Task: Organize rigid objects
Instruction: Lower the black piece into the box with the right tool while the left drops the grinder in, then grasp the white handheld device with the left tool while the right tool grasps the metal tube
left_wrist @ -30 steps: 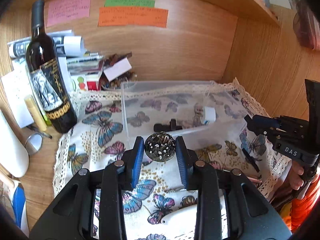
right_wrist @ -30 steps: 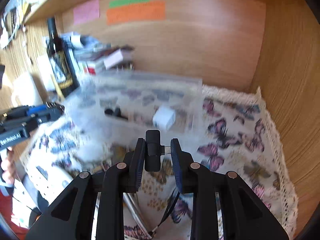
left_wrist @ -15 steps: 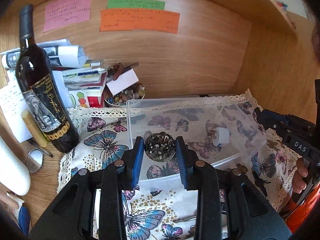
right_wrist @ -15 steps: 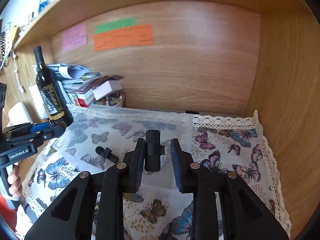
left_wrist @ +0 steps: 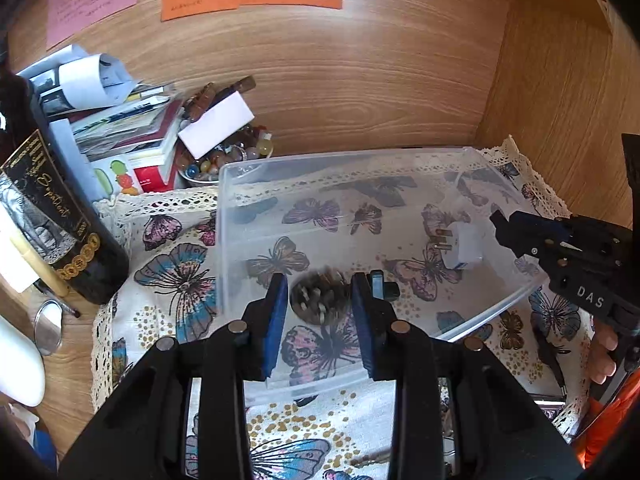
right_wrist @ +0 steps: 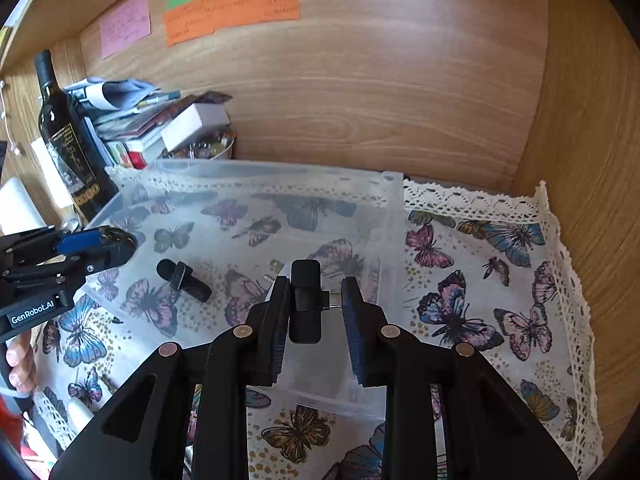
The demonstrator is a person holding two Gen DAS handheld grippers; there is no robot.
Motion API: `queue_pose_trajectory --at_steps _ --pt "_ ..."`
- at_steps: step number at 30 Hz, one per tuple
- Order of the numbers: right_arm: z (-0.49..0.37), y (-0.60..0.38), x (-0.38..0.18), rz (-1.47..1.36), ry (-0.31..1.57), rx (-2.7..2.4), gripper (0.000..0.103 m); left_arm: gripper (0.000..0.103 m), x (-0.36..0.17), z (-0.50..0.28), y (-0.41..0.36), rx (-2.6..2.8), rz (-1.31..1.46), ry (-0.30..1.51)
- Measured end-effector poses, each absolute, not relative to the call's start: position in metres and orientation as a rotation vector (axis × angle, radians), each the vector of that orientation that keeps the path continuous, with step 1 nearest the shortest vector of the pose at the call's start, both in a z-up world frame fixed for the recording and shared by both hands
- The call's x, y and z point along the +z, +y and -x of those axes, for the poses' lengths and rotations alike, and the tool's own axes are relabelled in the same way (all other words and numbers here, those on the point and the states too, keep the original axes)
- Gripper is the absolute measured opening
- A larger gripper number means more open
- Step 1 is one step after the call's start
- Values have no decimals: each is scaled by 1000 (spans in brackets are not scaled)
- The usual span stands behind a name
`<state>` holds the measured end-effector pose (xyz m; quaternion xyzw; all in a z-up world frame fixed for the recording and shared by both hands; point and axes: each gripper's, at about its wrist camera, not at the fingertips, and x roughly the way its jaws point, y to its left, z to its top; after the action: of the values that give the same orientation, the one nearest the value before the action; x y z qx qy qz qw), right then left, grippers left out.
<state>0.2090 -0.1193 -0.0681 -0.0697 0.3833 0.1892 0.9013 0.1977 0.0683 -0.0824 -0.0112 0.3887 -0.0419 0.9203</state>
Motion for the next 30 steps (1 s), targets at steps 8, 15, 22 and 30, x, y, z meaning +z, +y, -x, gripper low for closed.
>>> queue_pose_trajectory --at_steps 8,15,22,30 --pt "-205 -121 -64 141 802 404 33 58 -78 -191 62 -69 -1 773" --pt "-184 -125 -41 134 726 397 53 85 -61 -171 54 -47 -44 712" --pt "-152 -134 -26 127 664 381 68 97 -48 -138 47 -69 -52 669" --pt "-116 -148 -38 106 711 376 69 99 -67 -99 39 -102 -40 720"
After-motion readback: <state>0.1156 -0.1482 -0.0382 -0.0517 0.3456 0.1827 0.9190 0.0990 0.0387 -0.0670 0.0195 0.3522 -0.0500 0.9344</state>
